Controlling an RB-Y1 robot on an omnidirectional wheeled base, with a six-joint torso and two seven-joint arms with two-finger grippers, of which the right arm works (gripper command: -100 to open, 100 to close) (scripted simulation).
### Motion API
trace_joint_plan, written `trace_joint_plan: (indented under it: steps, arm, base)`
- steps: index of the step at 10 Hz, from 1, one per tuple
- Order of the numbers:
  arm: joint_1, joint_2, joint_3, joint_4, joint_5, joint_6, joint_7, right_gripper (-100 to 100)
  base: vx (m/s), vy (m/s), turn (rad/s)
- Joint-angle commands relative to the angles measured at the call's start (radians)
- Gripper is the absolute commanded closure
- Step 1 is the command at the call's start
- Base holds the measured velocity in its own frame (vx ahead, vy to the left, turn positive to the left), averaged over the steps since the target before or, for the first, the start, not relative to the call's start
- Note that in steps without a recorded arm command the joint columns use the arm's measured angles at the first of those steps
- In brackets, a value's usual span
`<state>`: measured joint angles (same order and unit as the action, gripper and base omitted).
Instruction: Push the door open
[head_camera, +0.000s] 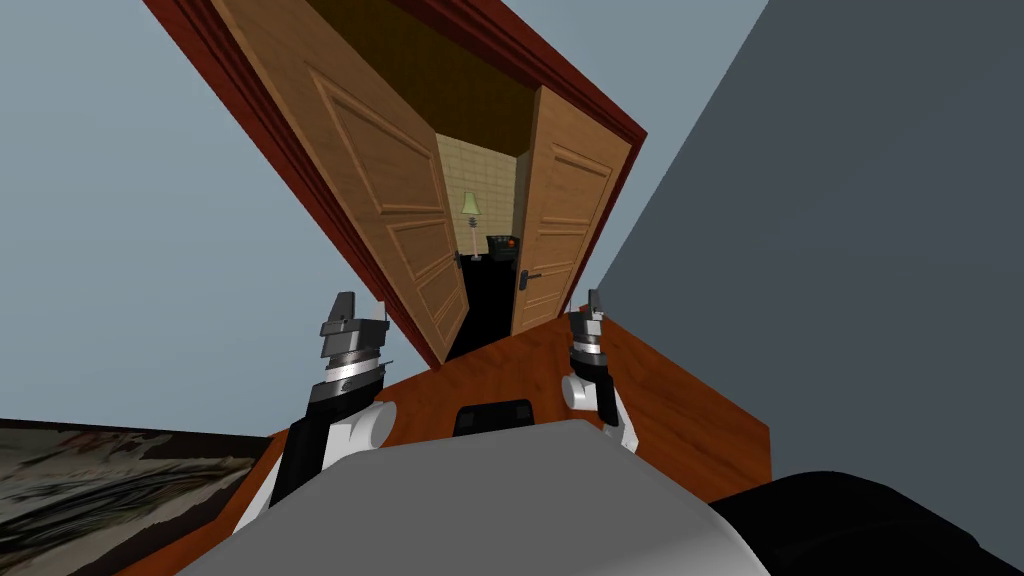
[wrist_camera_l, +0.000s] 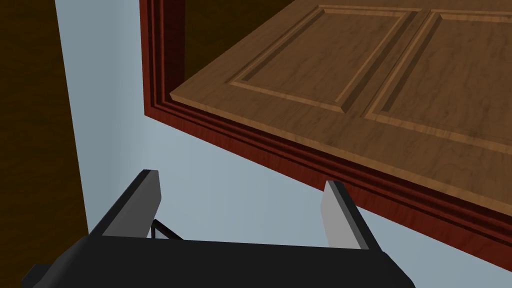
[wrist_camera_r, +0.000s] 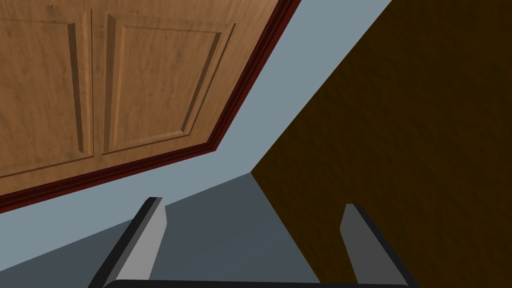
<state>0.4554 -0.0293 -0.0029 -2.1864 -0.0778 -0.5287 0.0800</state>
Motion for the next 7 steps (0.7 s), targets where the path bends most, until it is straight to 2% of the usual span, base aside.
trace_joint_plan:
  steps: [1, 7]
  arm:
    - [-0.018, -0.008, 0.005, 0.035, 0.001, 0.012, -0.006, -100]
    - [-0.088, -0.03, 0.032, 0.175, 0.007, 0.057, -0.026, -100]
  base:
    - [0.09, -0.083, 0.064]
    - [0.094, -0.093, 0.067]
